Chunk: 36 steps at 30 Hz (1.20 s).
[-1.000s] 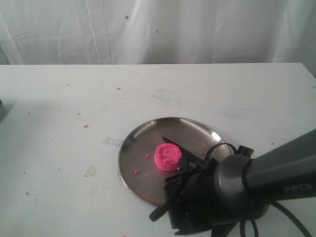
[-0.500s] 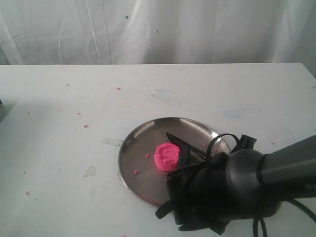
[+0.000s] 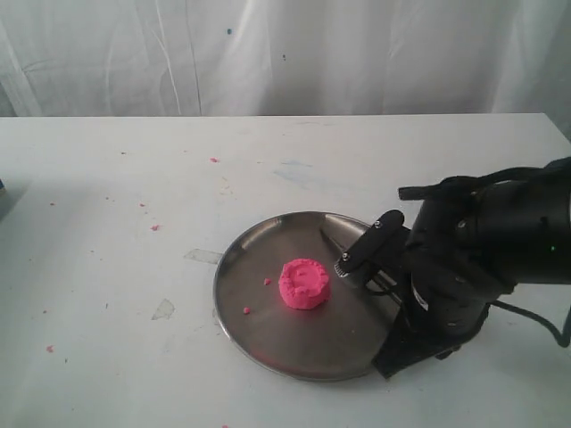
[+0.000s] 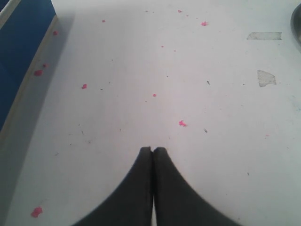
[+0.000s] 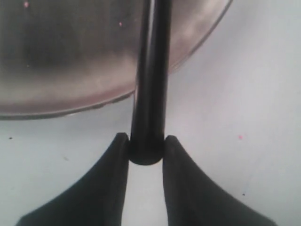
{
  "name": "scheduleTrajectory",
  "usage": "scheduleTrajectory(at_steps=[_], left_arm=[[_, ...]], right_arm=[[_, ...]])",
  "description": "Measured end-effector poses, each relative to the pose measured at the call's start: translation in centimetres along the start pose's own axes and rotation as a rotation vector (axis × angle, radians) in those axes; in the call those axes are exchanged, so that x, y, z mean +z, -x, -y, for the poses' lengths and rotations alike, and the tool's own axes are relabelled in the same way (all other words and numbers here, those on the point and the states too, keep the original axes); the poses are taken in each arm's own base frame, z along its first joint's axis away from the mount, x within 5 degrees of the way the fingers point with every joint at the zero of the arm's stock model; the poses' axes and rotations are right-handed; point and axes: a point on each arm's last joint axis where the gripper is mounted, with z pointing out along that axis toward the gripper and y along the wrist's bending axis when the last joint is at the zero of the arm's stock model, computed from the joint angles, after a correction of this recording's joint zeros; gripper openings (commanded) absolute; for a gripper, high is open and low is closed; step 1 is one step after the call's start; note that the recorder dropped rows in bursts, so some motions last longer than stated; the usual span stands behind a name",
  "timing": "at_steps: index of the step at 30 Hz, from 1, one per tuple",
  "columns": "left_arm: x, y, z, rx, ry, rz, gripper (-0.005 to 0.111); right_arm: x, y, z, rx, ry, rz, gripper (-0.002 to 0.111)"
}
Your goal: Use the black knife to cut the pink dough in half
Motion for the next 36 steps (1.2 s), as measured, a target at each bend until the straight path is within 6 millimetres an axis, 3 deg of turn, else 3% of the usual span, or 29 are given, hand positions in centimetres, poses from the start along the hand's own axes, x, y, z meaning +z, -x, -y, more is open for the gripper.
scheduleTrajectory(at_steps=[11,17,20,25,32,36], left_arm=[[0.0,0.0,0.0,0.000,0.000,0.000,0.000],[0.0,0.0,0.0,0.000,0.000,0.000,0.000],[0.0,0.0,0.0,0.000,0.000,0.000,0.000],[0.0,0.0,0.0,0.000,0.000,0.000,0.000],[0.0,0.0,0.0,0.000,0.000,0.000,0.000],[0.0,0.0,0.0,0.000,0.000,0.000,0.000]], right_arm=[[0.5,-0.6,2.7,0.172,0.396,0.007,0.000],[1.0,-1.9,5.5,0.316,0.598,-0.017,0.000],[1.0,-2.2,6.1,0.350,0.657,-0.022,0.000],[2.8,-3.0,5.9,0.387,0.775,-0.164,0.001],[4.0,-3.0,5.5,0.396,0.801,-0.216,0.028],[4.2,-2.8,5.6,0.405,0.780,-0.193,0.032]])
